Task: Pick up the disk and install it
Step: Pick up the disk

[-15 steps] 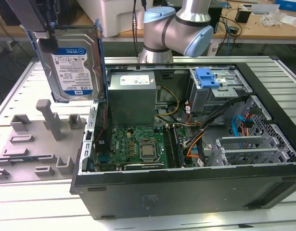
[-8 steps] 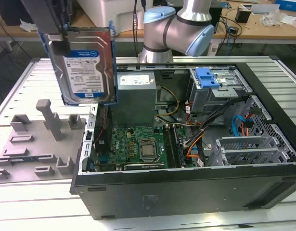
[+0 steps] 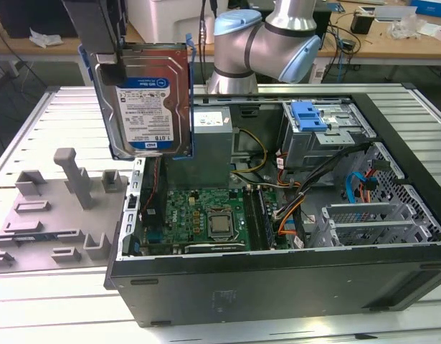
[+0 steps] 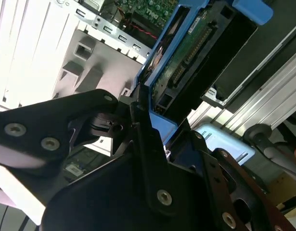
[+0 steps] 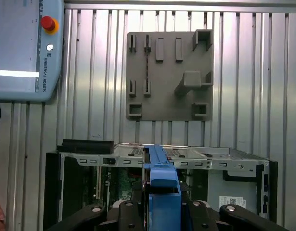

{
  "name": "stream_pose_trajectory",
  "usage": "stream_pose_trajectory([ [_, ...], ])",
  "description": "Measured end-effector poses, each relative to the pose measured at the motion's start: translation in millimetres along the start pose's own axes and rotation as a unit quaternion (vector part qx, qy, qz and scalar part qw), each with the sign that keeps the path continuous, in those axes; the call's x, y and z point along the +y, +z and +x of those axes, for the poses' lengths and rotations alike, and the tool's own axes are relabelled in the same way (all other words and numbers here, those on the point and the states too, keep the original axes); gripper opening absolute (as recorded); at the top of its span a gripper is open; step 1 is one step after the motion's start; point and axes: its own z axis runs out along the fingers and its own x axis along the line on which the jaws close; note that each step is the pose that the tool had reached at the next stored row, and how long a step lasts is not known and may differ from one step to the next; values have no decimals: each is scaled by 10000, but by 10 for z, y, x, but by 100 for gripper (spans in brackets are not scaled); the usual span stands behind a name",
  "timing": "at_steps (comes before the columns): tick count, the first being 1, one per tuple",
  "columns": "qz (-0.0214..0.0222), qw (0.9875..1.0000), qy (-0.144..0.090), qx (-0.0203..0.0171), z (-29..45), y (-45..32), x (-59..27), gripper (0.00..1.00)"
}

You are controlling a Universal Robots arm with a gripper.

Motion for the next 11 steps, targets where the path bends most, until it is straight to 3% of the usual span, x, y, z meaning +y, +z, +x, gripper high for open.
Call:
stream_pose_trajectory([
  [5,0,10000,-1,-1,1,0,-22,37],
  [11,-9,10000,-1,-1,8,-7,-186,37],
])
